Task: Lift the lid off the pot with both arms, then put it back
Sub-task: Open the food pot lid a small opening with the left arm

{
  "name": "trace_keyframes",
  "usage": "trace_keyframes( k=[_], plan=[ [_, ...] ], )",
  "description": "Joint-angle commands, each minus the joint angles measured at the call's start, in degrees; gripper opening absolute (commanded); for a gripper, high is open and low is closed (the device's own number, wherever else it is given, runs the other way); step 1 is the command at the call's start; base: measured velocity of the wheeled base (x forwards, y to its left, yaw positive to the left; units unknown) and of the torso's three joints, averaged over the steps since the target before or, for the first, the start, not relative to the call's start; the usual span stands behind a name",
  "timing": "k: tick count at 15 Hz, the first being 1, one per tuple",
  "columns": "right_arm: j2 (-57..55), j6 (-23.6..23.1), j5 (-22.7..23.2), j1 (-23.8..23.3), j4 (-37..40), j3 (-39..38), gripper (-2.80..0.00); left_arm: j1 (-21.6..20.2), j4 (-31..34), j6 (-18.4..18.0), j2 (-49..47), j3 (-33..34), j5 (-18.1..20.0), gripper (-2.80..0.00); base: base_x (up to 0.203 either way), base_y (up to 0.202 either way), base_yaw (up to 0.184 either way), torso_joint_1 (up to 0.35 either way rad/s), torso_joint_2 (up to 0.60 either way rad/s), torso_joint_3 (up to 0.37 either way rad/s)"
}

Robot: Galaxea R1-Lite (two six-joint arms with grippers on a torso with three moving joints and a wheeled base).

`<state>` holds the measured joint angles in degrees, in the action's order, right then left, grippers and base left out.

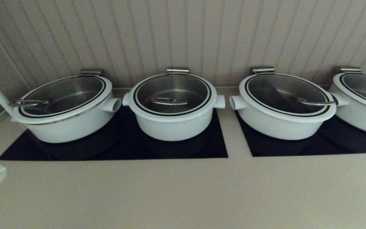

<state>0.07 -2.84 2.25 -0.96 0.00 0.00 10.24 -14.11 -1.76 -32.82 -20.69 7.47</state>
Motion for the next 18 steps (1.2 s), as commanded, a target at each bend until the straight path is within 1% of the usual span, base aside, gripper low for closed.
trace_keyframes(
  k=[1,5,6,8,10,12,13,15,18],
  plan=[
    [-0.1,-0.1,-0.1,0.0,0.0,0.0,-2.8,2.5,-3.2,0.2,-11.6,-1.7,0.0,-2.8,0.0,0.0,0.0,0.0,0.0,0.0],
    [-0.1,-0.1,0.0,0.0,0.0,0.0,-2.8,4.9,-11.5,0.5,-25.6,-3.7,0.1,-2.8,0.0,0.0,0.0,0.0,0.0,0.0],
    [-0.1,-0.1,0.0,0.0,0.0,0.0,-2.8,6.2,-13.6,0.7,-28.8,-4.1,0.1,-2.8,0.0,0.0,0.0,0.0,0.0,0.0],
    [-0.1,-0.1,0.0,0.0,0.0,0.0,-2.8,10.4,-17.8,1.1,-34.5,-5.0,0.0,-2.8,0.0,0.0,0.0,0.0,0.0,0.0],
    [-0.1,-0.1,0.0,0.0,0.0,0.0,-2.8,12.4,-19.3,2.3,-39.1,-7.4,0.0,-2.8,0.0,0.0,0.0,0.0,0.0,0.0],
    [-0.1,-0.1,0.0,0.0,0.0,0.0,-2.8,13.2,-19.6,4.2,-43.6,-10.0,0.0,-2.8,0.0,0.0,0.0,0.0,0.0,0.0],
    [-0.1,-0.1,0.0,0.0,0.0,0.0,-2.8,13.6,-19.7,4.6,-45.6,-11.0,0.0,-2.8,0.0,0.0,0.0,0.0,0.0,0.0],
    [-0.1,-0.1,0.0,0.0,0.0,0.0,-2.8,14.7,-20.6,4.9,-49.3,-13.1,0.0,-2.8,0.0,0.0,0.0,0.0,0.0,0.0],
    [-0.1,-0.1,0.0,0.0,0.0,0.0,-2.8,16.7,-23.6,4.9,-54.8,-16.2,0.0,-2.8,0.0,0.0,0.0,0.0,0.0,0.0]
  ],
)
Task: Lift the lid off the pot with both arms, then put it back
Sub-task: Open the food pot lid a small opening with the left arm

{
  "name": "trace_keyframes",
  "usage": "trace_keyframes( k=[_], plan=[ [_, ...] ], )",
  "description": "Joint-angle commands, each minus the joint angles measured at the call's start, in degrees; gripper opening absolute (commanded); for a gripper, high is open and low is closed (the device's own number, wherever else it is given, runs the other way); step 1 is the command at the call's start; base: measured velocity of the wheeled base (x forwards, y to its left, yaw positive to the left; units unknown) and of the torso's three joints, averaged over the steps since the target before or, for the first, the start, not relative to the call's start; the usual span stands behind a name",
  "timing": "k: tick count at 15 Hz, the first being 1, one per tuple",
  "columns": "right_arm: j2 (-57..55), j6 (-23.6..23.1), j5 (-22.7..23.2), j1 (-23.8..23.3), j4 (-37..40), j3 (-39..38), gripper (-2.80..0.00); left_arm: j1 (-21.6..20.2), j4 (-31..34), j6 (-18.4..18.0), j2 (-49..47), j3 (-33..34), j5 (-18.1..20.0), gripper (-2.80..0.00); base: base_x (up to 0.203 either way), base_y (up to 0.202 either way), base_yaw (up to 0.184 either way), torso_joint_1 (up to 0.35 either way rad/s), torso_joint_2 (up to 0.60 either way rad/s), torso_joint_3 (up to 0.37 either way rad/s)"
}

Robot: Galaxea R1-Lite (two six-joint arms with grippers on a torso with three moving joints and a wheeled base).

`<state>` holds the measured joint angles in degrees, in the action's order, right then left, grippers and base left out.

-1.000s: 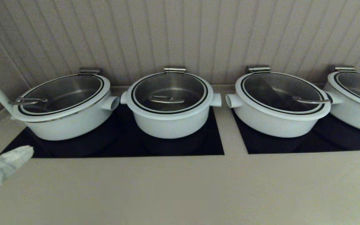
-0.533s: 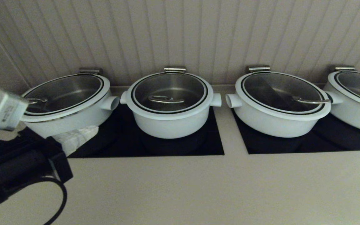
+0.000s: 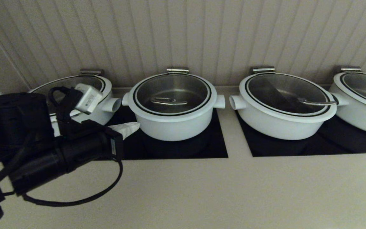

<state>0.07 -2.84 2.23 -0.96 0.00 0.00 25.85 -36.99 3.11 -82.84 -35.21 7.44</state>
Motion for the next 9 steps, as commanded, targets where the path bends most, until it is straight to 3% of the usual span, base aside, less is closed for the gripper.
trace_keyframes(
  k=[1,9],
  plan=[
    [-0.1,-0.1,0.1,0.0,0.0,0.0,-2.8,1.7,-0.9,0.1,-6.3,-2.8,0.0,-2.8,0.0,0.0,0.0,0.0,0.0,0.0],
    [-0.1,-0.1,0.1,0.0,0.0,0.0,-2.8,3.3,-1.2,0.1,-12.5,-7.2,0.0,-2.8,0.0,0.0,0.0,0.0,0.0,0.0]
  ],
)
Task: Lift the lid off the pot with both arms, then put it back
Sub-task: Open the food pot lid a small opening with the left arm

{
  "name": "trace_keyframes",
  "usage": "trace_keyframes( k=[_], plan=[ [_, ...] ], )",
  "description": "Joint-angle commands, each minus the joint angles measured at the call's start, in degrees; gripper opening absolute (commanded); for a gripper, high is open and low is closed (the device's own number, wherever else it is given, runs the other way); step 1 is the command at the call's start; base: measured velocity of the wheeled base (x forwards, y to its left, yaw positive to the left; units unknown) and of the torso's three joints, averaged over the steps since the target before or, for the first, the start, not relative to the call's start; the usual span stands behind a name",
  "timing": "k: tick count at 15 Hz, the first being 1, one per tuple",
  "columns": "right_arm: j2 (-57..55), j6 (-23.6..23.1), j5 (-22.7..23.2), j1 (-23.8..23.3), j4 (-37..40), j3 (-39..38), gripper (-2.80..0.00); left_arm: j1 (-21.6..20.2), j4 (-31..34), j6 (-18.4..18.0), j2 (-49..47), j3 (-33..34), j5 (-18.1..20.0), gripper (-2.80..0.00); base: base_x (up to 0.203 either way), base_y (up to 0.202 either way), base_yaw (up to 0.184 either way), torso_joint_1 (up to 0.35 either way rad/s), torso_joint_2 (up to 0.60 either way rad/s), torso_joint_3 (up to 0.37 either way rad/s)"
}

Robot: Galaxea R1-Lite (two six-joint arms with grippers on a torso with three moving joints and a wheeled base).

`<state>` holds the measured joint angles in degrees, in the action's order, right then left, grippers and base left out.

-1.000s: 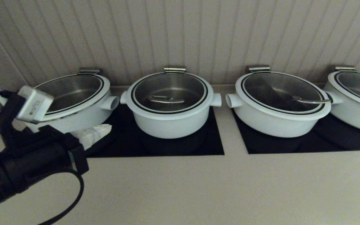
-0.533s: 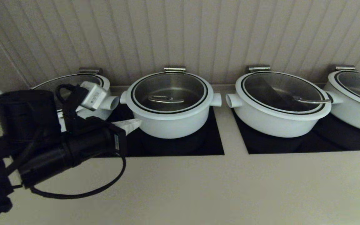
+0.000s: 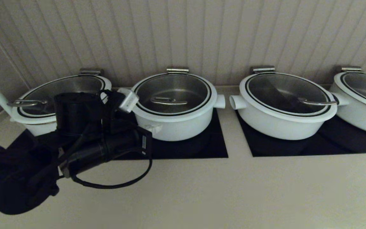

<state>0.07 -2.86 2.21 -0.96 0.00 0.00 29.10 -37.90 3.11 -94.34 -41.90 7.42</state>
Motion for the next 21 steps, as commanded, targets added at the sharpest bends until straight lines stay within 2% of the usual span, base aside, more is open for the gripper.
trace_keyframes(
  k=[1,21],
  plan=[
    [-0.1,0.0,0.1,0.0,0.0,0.0,-2.8,0.1,-0.2,0.2,-1.1,-0.7,0.1,-2.8,0.0,0.0,0.0,0.0,0.0,0.0],
    [-0.1,0.0,0.1,0.0,0.0,0.0,-2.8,1.8,-0.2,0.8,-0.3,-1.3,0.0,-2.8,0.0,0.0,0.0,0.0,0.0,0.0]
  ],
)
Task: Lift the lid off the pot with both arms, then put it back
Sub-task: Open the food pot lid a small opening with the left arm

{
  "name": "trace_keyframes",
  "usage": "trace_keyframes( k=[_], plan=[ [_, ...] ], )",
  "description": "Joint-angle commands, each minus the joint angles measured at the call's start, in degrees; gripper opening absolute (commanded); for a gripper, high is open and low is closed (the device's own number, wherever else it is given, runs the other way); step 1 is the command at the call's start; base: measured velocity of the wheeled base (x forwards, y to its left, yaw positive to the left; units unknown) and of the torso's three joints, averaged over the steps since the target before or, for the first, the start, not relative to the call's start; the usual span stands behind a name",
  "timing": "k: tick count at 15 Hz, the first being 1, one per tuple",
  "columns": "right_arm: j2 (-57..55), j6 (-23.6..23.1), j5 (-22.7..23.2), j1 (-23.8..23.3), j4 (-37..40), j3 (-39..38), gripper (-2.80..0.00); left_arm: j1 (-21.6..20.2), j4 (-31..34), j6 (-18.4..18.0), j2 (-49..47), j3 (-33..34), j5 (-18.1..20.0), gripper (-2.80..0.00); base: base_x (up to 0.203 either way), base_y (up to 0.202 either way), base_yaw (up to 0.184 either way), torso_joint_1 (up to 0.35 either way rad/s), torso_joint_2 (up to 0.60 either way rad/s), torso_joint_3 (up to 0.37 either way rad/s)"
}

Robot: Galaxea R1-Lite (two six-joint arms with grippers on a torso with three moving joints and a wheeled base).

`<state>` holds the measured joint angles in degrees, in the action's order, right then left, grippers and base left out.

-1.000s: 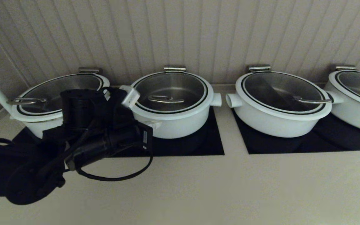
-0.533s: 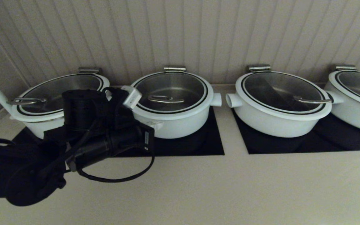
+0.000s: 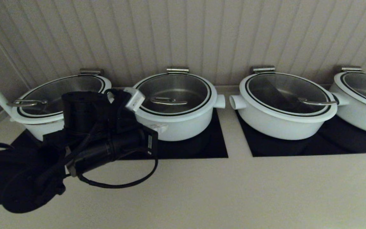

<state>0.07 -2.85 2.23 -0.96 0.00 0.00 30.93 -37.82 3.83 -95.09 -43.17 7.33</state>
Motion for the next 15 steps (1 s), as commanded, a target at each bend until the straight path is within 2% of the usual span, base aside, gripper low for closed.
trace_keyframes(
  k=[1,15],
  plan=[
    [-0.1,0.0,0.1,0.0,0.0,0.0,-2.8,0.0,-0.2,0.0,0.4,0.0,0.1,-2.8,0.0,0.0,0.0,0.0,0.0,0.0],
    [-0.1,0.0,0.0,0.0,0.0,0.0,-2.8,-0.1,-0.3,0.0,0.3,0.6,-0.1,-2.8,0.0,0.0,0.0,0.0,0.0,0.0]
  ],
)
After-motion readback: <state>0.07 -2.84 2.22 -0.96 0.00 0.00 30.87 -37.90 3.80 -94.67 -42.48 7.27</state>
